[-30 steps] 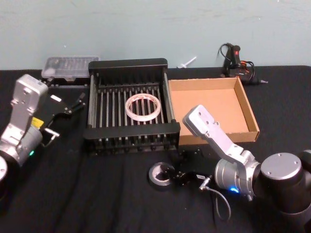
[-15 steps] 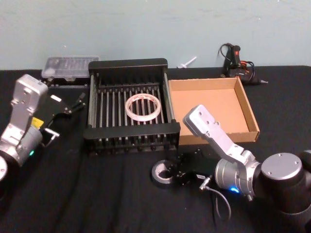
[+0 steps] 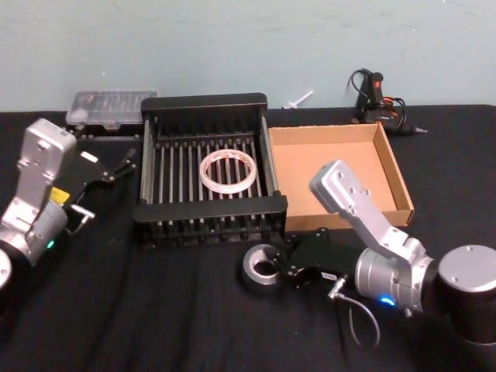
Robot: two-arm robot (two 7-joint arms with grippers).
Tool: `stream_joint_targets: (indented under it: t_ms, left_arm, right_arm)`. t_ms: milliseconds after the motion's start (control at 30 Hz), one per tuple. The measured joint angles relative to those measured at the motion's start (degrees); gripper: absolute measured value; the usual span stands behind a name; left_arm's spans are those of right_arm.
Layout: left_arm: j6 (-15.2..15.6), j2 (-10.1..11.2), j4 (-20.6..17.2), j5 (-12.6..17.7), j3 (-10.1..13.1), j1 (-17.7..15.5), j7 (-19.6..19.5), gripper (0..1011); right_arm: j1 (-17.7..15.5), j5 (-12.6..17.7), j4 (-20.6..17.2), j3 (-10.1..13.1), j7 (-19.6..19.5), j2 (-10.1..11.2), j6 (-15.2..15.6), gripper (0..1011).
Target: Pick up the white tape and place it into the black box , Pick up the silver tape and place it into the brown box.
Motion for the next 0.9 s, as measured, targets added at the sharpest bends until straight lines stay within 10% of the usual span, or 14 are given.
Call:
stream_joint_targets:
  t_ms: [567, 900]
  left_arm:
    - [0.0, 0.0, 0.0, 0.0, 0.0, 0.0, 0.0, 1001]
    - [0.0, 0.0, 0.0, 0.0, 0.0, 0.0, 0.0, 1001]
  right_arm:
    - [-5.41, 3.92, -7.48, 6.1, -1.74, 6.25, -7.18, 143]
    - [-6.96, 4.57, -9.69, 11.6, -6.6, 6.52, -8.36, 143]
